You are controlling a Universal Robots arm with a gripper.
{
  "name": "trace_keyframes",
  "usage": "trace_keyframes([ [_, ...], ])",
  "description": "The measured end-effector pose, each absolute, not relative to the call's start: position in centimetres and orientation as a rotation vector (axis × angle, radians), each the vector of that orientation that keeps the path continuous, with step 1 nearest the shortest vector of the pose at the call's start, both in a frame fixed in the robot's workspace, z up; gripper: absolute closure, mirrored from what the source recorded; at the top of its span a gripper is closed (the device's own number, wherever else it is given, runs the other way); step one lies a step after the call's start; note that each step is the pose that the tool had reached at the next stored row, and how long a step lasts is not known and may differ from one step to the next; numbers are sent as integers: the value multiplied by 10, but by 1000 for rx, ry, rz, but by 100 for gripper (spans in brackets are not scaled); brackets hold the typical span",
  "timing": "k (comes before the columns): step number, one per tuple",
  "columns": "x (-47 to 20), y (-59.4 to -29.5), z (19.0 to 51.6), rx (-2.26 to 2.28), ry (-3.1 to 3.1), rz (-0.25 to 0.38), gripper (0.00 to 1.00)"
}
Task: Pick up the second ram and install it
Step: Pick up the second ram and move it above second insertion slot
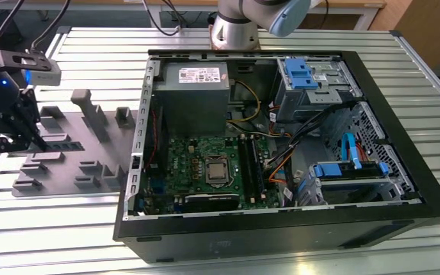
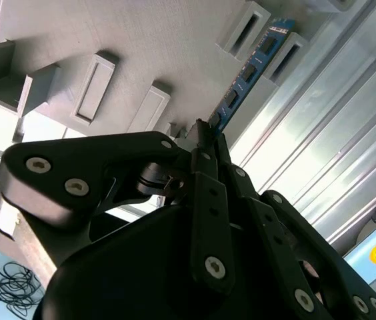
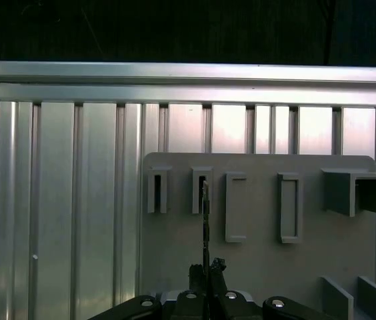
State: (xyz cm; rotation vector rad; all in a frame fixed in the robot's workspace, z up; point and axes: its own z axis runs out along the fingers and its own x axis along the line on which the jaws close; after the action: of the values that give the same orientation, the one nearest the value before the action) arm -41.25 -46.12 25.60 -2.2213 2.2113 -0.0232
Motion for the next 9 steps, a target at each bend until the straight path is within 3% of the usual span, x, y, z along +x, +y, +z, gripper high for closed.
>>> trace_keyframes([
  [9,-413,-461,258,-2221,2211,-23,86],
])
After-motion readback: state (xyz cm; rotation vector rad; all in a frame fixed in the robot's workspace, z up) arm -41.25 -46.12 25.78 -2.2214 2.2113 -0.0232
